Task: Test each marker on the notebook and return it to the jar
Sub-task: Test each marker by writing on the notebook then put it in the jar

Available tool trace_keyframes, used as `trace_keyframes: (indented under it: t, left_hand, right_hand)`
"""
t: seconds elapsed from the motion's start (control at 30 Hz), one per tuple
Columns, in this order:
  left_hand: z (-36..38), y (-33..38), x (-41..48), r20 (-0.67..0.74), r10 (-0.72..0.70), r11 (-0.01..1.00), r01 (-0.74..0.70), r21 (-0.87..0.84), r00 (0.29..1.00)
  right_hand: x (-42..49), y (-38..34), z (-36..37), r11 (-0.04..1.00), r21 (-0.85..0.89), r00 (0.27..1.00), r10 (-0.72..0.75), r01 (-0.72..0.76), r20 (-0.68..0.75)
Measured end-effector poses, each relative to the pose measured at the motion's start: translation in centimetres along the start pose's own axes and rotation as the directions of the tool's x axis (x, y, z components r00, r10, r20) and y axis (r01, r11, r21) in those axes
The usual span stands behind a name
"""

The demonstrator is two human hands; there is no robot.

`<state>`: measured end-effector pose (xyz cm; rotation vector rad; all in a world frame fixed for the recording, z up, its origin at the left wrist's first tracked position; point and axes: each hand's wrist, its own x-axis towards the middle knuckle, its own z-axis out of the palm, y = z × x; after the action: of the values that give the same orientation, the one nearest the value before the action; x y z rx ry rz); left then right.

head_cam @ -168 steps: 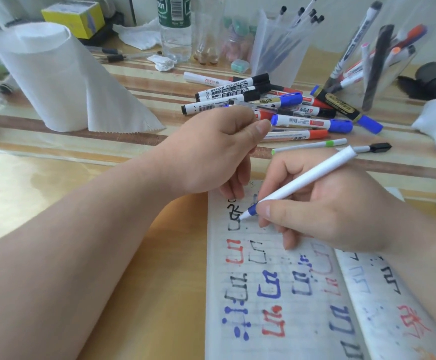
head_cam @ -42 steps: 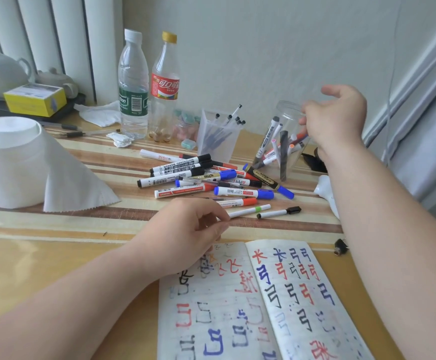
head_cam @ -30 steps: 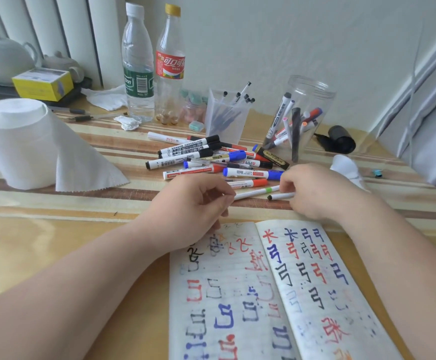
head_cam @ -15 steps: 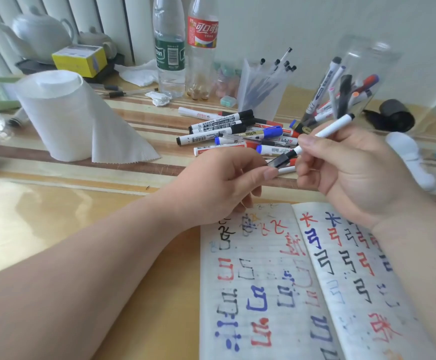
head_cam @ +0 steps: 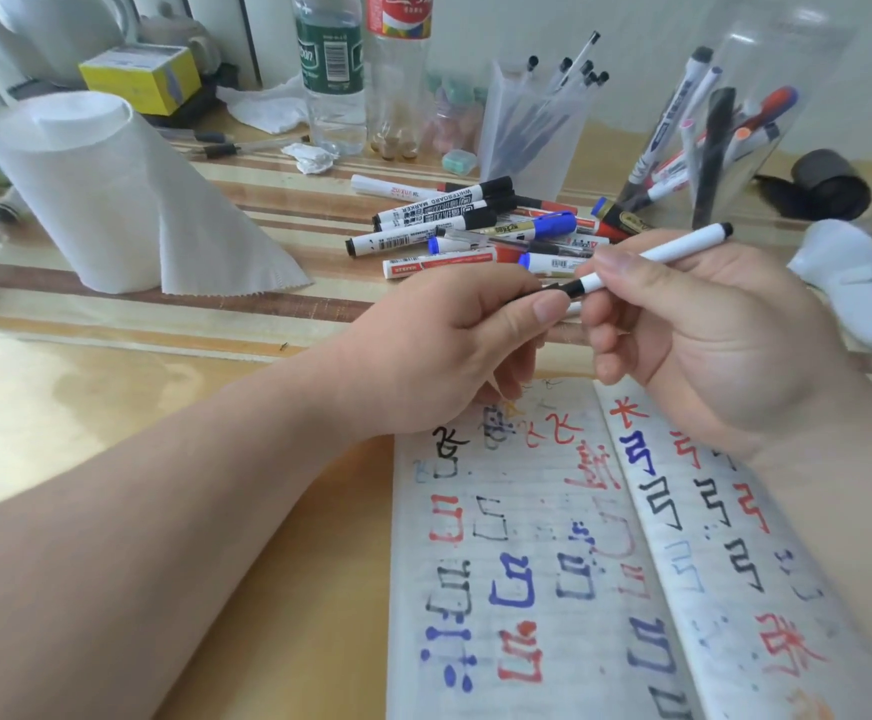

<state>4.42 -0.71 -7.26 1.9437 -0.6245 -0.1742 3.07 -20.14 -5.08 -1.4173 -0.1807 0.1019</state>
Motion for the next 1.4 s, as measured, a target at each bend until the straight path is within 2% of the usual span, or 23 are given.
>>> trace_keyframes:
  t: [0.2, 0.27, 0.33, 0.4, 0.5, 0.57, 0.6, 0.67, 0.8, 0.93, 1.07, 1.4]
  left_hand:
    - [0.4, 0.1, 0.2, 0.071, -0.011, 0.998, 0.016, -0.065, 0.997]
    - [-0.1, -0.1, -0.1, 0.096, -0.031, 0.993, 0.042, -0.114, 0.995]
    - [-0.8, -0.4, -0.5, 0.111, -0.08, 0.975, 0.101, -0.198, 0.991]
    - [-1.2, -0.4, -0.8, 0.099, -0.112, 0.964, 0.133, -0.231, 0.989]
    - [-0.9, -0.1, -0.6, 0.072, -0.128, 0.971, 0.14, -0.196, 0.989]
    - [-0.7, -0.1, -0.3, 0.037, -0.136, 0.972, 0.141, -0.189, 0.99]
    - [-0.8, -0.1, -0.3, 0.022, -0.134, 0.974, 0.136, -0.184, 0.991]
    - [-0.8, -0.1, -0.3, 0.009, -0.118, 0.979, 0.118, -0.163, 0.993]
    - [-0.8, 0.1, -0.2, 0.005, -0.131, 0.979, 0.13, -0.154, 0.991]
    - [-0.7, -0.1, 0.0, -0.008, -0.139, 0.983, 0.137, -0.126, 0.99]
    - [-0.8, -0.3, 0.1, -0.005, -0.142, 0.982, 0.14, -0.129, 0.99]
    - [-0.8, -0.3, 0.1, -0.001, -0.137, 0.984, 0.136, -0.115, 0.991]
  right_hand:
    - [0.1, -0.3, -0.8, 0.997, -0.081, 1.0, -0.007, 0.008, 0.017]
    - [0.7, -0.8, -2.2, 0.999, -0.032, 0.999, -0.036, 0.035, -0.026]
    - [1.5, -2.5, -4.6, 0.992, 0.09, 0.993, -0.078, 0.086, -0.087]
    - [1.8, -3.6, -6.5, 0.982, 0.147, 0.992, -0.109, 0.118, -0.07]
    - [0.2, -2.2, -5.2, 0.998, 0.021, 0.987, -0.063, 0.061, 0.148]
    - [-1.6, -0.7, -2.2, 0.991, -0.12, 0.933, -0.005, 0.052, 0.359]
    - [-2.4, -0.2, -0.8, 0.977, -0.206, 0.916, 0.034, 0.054, 0.399]
    - [-3.1, 0.2, 1.0, 0.943, -0.33, 0.925, 0.087, 0.043, 0.371]
    - [-3.2, 0.5, 1.9, 0.926, -0.376, 0.942, 0.142, -0.017, 0.305]
    - [-2.8, 1.0, 2.0, 0.88, -0.476, 0.943, 0.155, 0.005, 0.295]
    - [-2.6, 1.2, 1.9, 0.883, -0.468, 0.949, 0.168, -0.026, 0.265]
    - [-2.9, 1.5, 2.4, 0.835, -0.549, 0.948, 0.151, 0.03, 0.281]
